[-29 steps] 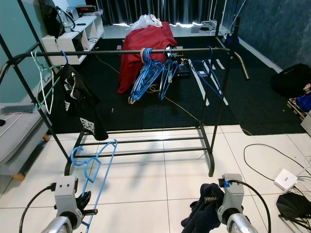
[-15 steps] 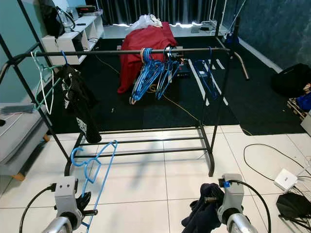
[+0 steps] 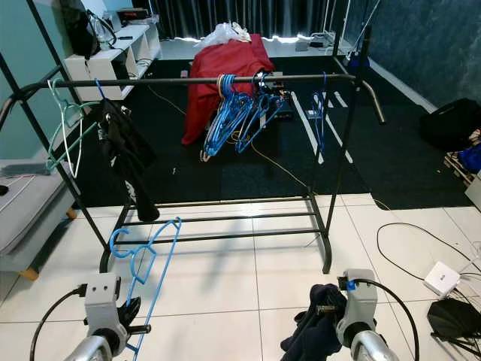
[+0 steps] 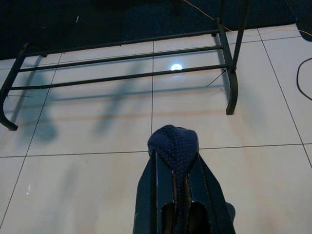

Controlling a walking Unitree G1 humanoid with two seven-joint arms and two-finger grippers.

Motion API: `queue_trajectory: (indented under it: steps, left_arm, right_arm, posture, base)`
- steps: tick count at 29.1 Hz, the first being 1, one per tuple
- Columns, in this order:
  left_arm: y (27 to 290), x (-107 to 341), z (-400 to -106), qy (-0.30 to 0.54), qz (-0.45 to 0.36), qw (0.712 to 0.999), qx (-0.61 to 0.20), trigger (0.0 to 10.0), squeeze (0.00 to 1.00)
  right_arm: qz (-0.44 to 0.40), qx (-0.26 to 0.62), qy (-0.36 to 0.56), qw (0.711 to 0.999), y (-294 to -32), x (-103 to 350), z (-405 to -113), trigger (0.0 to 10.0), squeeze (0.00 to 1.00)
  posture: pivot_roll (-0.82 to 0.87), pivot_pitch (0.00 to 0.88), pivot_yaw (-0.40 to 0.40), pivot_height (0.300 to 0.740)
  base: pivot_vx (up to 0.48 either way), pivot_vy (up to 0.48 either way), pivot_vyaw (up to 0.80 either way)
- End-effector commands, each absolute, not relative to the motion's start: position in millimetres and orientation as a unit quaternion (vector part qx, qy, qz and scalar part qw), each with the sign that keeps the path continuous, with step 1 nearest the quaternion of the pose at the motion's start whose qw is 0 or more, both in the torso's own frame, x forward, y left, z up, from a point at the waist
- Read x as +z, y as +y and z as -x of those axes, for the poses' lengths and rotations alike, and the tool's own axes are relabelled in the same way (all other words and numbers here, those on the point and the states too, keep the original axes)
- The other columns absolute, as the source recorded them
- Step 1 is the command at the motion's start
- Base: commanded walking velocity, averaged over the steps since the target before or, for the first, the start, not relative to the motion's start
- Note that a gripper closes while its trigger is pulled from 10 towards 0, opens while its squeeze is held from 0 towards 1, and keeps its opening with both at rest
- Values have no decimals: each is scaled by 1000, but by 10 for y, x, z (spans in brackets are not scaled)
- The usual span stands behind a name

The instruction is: Hang hanger

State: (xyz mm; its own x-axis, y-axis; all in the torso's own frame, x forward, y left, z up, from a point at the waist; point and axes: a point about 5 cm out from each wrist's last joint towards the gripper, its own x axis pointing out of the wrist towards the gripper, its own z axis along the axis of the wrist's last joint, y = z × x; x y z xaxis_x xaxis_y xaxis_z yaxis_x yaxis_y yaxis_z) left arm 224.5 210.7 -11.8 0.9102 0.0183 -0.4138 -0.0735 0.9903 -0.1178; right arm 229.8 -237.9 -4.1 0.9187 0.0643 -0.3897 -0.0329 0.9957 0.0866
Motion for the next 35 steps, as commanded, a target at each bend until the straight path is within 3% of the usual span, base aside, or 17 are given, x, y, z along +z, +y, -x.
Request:
queue_trajectory:
  steps: [1,35]
  left_arm:
    - [2190,-110,-2242,211,56,976,27,10000,0]
    - [2193,-105,-2263,211,56,976,27,10000,0]
  right_arm:
    - [-41,23,194,980,-2372,-24,-2311,10000,0]
    - [-41,23,195,980,-2367,-19,-2331,10000,0]
  posture:
    - [19,27,11,735]
    - [20,27,13,735]
  base:
    - [0,0,0]
    - [0,0,0]
